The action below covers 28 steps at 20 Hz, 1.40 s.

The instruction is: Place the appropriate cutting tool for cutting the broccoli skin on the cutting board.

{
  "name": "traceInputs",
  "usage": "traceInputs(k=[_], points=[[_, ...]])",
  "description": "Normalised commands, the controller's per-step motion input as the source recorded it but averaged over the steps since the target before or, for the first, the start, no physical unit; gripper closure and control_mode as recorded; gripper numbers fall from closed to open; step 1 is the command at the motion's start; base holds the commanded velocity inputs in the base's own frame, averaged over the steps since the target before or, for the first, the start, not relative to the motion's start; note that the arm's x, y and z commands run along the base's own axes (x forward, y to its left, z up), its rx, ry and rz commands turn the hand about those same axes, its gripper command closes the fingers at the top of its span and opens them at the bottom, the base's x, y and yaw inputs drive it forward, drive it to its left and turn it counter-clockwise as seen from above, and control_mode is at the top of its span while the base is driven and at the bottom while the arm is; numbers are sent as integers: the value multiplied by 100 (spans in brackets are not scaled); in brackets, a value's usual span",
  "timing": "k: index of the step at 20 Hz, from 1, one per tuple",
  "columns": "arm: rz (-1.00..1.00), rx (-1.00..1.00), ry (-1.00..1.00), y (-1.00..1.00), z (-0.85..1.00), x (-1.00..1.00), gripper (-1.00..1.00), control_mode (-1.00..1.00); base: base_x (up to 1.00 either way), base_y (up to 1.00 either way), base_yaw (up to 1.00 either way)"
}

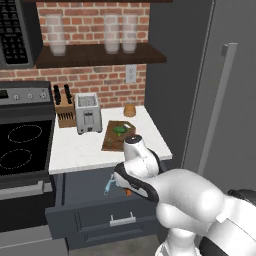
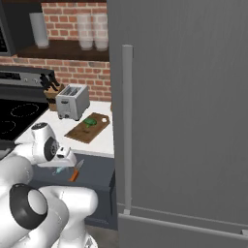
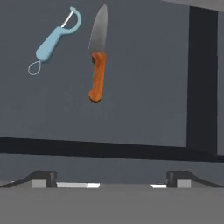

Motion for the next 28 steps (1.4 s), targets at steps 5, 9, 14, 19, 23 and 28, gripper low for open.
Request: traceInputs(k=[5,9,14,19,23,28], points=[[0,4,3,0,-45,0,-100,-100,0,0,0],[0,3,3,0,-36,0,-100,-100,0,0,0],[0,2,7,0,-28,0,-100,-100,0,0,0],[0,1,12,0,-8,-6,-100,-100,0,0,0],[0,0,10,0,-3,-32,-100,-100,0,0,0],[0,0,7,0,-11,-39,-100,-100,0,0,0]])
